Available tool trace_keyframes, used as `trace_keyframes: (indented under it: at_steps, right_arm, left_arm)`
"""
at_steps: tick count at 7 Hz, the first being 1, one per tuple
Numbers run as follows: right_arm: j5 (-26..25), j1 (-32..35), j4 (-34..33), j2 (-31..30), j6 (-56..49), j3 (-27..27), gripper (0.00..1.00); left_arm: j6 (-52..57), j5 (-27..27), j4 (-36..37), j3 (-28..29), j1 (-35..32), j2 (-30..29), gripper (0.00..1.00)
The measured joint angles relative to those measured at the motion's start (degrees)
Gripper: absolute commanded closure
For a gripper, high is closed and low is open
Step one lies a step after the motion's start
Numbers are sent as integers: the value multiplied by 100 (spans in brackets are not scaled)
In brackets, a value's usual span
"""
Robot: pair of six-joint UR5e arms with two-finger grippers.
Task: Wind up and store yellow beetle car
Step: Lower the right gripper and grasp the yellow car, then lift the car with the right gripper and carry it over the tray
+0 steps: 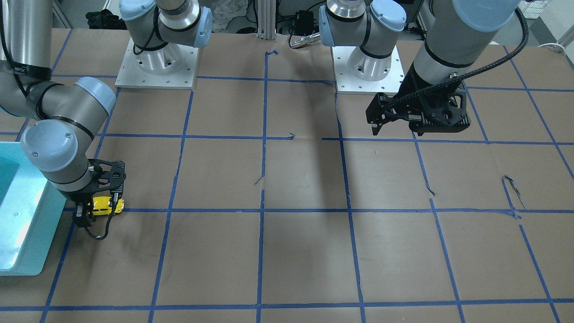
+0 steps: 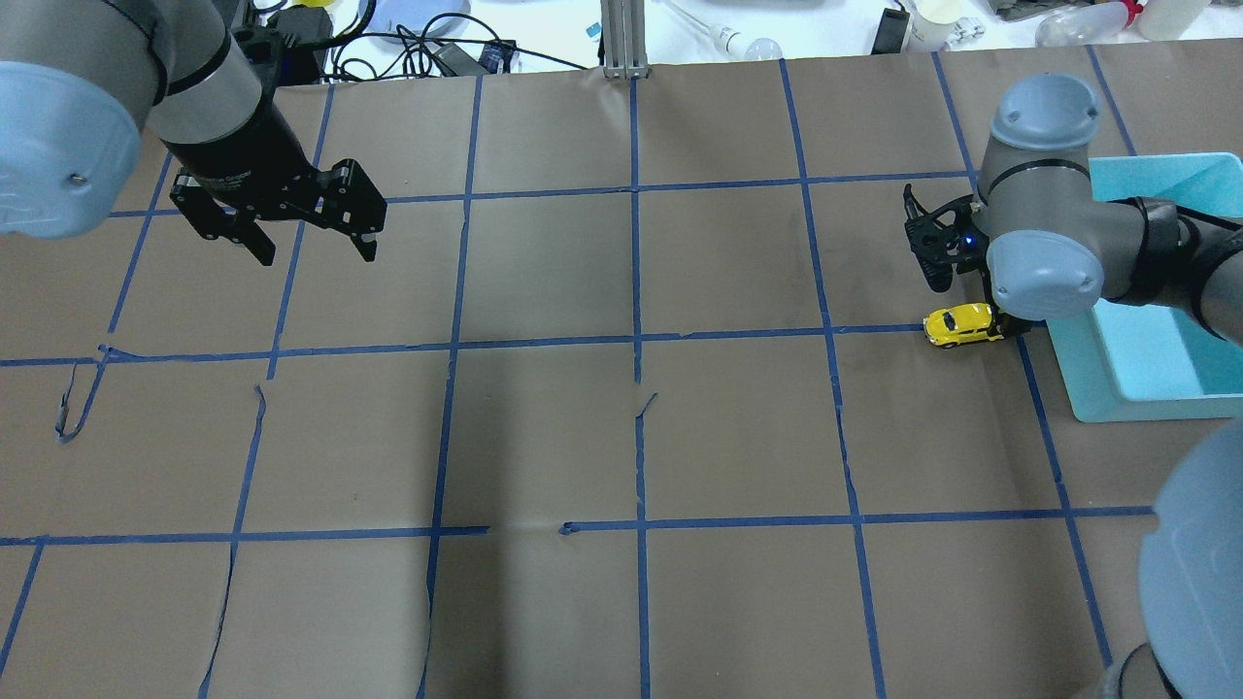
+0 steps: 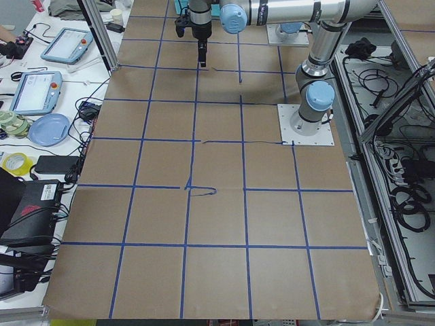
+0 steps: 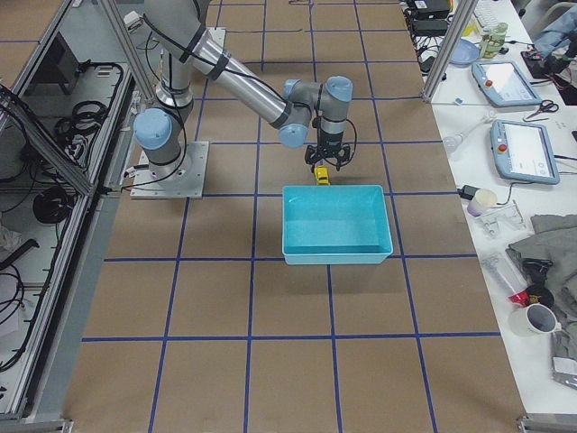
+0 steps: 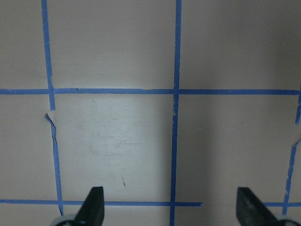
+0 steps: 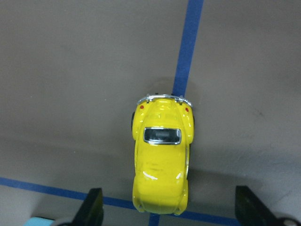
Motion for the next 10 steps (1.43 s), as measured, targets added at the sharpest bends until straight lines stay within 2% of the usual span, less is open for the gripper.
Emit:
trace_keyframes:
  at_steps: [2, 3, 4, 5, 10]
  right_arm:
    - [-17, 1, -111, 149, 30, 36, 8]
    - [-14, 1, -186, 184, 65, 106, 29]
    - [-13, 1, -301, 190, 89, 190, 70]
    - [-13, 1, -386, 187, 98, 244, 100]
    - [6, 62, -332, -28, 106, 209, 100]
  left_arm:
    - [3, -14, -6, -31, -1, 20, 0]
    - [4, -12, -6, -40, -1, 19, 0]
    - [2, 2, -1, -52, -1, 16, 0]
    - [0, 15, 7, -57, -1, 16, 0]
    - [-30, 4, 49, -47, 48, -110, 0]
